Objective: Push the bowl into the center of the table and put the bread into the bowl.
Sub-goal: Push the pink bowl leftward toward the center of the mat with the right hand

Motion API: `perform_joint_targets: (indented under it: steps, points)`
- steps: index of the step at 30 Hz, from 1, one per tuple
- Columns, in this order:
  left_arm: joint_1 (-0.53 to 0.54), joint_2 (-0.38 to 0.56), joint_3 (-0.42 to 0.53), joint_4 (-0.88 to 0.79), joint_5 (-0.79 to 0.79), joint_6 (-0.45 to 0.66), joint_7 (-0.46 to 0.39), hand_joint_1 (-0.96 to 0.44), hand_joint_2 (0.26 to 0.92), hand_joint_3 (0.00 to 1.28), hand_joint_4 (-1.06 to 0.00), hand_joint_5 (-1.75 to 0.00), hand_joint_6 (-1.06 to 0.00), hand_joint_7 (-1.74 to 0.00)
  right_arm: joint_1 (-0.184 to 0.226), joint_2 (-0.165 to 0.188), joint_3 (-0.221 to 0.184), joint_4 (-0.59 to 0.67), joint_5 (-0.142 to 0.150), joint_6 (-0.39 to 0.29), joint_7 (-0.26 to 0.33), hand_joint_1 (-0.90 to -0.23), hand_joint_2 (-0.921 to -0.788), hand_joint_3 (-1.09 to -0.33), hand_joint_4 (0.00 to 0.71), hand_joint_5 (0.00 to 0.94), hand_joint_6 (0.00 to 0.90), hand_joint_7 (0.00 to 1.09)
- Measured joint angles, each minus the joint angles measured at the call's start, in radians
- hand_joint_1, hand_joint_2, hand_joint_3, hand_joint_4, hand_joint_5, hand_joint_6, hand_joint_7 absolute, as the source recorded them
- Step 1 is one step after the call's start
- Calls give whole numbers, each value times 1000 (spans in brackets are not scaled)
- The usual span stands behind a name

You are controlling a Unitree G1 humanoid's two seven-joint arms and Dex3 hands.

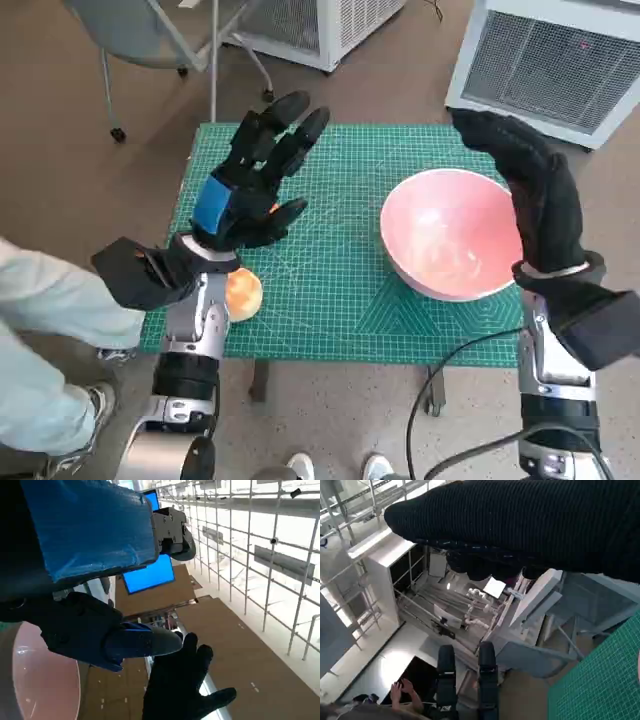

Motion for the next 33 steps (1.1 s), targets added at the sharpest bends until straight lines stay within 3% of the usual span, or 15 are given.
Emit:
perform_joint_targets:
  steps: [33]
  points:
    - [0,0,-9,0,1,4,-2,-558,921,319,-181,0,1,-526,3,-7,-11,5,1,-9,8,-587,-921,-711,114,1,-1,411]
